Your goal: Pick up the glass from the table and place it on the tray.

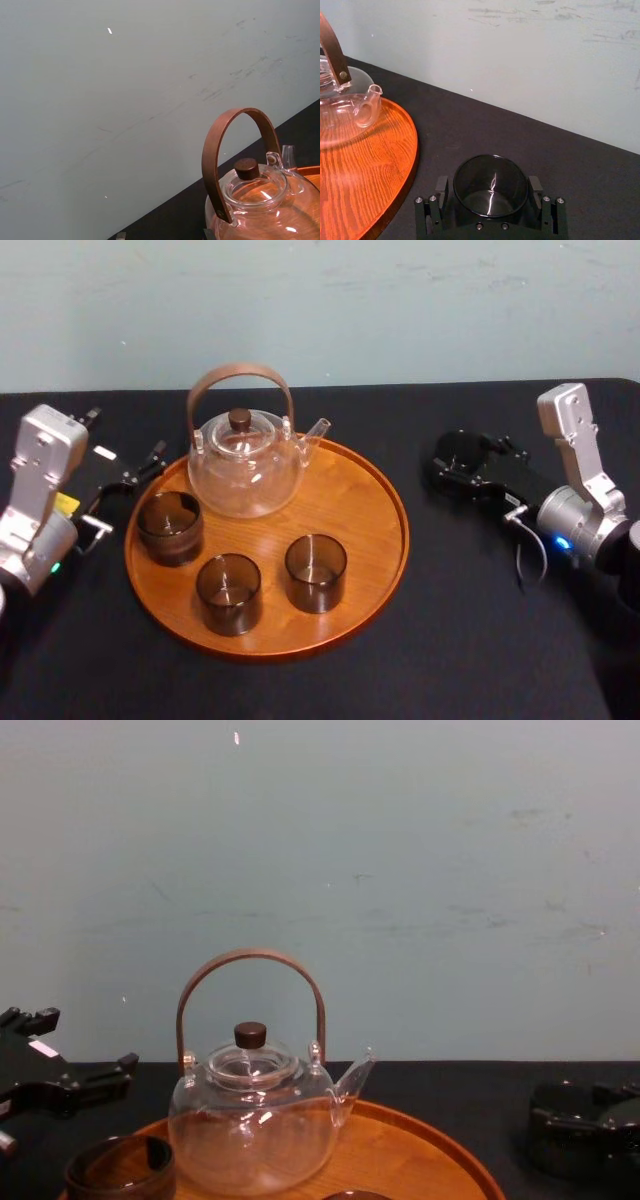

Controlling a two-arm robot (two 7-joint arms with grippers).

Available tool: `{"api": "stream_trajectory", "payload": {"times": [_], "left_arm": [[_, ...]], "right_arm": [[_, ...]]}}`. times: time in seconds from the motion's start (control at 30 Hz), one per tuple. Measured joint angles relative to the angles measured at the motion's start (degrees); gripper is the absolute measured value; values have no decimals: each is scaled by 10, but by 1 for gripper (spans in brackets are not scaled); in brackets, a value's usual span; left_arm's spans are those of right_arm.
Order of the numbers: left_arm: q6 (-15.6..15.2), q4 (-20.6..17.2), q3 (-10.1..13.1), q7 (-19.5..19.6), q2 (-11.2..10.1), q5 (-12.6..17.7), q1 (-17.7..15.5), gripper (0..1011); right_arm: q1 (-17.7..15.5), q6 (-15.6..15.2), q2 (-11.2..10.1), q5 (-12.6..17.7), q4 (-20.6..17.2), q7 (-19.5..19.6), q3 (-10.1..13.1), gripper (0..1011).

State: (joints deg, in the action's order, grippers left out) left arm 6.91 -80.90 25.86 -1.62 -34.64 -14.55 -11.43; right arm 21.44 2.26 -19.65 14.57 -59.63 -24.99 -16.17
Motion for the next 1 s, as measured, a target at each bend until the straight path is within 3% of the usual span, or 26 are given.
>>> {"api": "stream_trajectory", "payload": {"times": [0.37,0.57,1.0], "left_arm": [[0,0,0,0,0,0,0,1001],[0,0,0,0,0,0,0,1001],[0,0,0,0,0,0,0,1001]], "right_arm": [[2,0,3,-2,4,0,-2,1002],[2,0,2,-2,4,0,-2,902],[2,-1,2,-2,4,0,-1,900]]}}
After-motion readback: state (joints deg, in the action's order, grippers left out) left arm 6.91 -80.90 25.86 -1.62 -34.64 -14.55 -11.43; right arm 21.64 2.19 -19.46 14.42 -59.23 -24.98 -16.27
